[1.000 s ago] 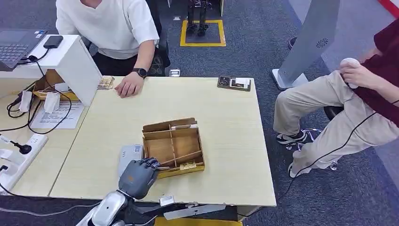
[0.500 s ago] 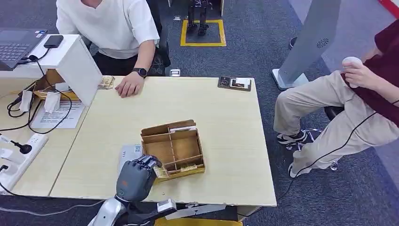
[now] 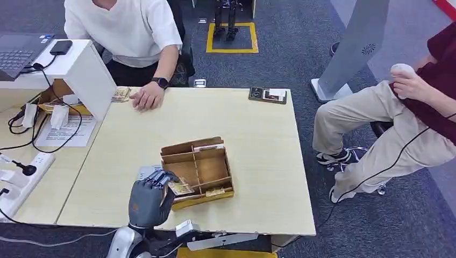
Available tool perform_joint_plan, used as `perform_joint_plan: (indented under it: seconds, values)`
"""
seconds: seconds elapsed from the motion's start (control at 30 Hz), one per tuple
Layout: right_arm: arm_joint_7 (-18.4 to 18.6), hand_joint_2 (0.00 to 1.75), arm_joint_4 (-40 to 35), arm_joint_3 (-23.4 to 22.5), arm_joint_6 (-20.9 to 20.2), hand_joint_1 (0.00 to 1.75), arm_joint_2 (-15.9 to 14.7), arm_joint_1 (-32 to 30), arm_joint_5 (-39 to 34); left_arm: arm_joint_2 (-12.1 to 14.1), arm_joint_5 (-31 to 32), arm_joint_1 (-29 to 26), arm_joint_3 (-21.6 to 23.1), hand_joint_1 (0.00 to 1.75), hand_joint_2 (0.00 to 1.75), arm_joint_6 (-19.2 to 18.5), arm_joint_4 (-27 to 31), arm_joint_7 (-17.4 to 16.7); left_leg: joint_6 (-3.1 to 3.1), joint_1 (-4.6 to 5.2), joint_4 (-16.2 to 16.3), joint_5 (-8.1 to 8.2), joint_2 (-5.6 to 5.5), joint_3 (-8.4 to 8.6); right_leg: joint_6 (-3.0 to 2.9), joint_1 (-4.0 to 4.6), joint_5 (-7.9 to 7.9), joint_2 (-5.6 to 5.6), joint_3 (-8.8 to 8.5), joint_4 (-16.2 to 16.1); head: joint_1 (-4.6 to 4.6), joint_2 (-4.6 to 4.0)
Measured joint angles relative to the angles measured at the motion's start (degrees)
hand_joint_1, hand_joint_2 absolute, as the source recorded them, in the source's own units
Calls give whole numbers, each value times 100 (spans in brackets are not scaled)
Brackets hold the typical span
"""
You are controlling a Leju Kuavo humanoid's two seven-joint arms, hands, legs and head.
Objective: Pass the card to the sensor for recognition and then transmit it.
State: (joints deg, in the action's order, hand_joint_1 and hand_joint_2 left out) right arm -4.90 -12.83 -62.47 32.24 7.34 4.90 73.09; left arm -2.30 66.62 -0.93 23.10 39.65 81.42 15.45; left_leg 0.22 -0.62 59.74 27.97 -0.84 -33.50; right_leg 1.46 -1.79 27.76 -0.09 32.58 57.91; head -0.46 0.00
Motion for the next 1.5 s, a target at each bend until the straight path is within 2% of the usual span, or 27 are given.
perform_joint_plan:
  seconds: [0.17, 0.37, 0.53, 0.8, 1.0, 1.2, 1.5]
  values:
    - [-2, 175, 4, 0, 2, 0, 0, 0, -4, -70, -13, -11, -96, 175, 175, 0, 2, 153, 1, 1, 0, 0, 0, -1, 0, -1, 0, 0, 0, 0, 0, 0]
    - [-2, 175, 7, 0, 9, 0, 0, 0, -7, -153, -330, -14, -207, 175, 175, 0, 2, 387, 1, 1, 0, 1, 0, 0, 0, -1, 0, 0, 0, 0, 0, 0]
    - [0, 175, 7, -2, 35, 0, 0, -2, -15, -471, -937, -24, -507, 175, 175, 0, 2, 791, 1, 1, 0, 1, 0, 0, 0, -1, 0, 0, 0, 0, 0, 0]
    - [15, 175, 22, -2, 122, 0, 31, -3, -22, -1087, -2101, 164, -1205, 175, 175, 2, 4, 1198, 1, 1, 1, 0, 0, 1, 0, -1, 0, 0, 0, -1, 0, 0]
    - [37, 175, 26, -2, 149, 0, 61, -3, -22, -1301, -2466, 425, -1513, 175, 175, 4, -31, 1064, 0, 0, 1, 0, 0, 1, 0, 0, 0, 0, 1, 0, 0, 0]
    - [79, 175, 31, -2, 190, 0, 70, -1, -4, -1338, -2442, 589, -1796, 175, 175, 4, -159, 715, 0, 0, 1, 0, 1, 1, 0, 0, 0, 2, 2, 0, 0, 0]
    - [94, 175, 33, -2, 195, 0, 92, -2, 13, -1353, -2334, 729, -2009, 175, 175, 7, -350, 577, 1, 1, 1, 0, 1, 0, 0, -1, 0, 2, 2, 0, 0, 0]
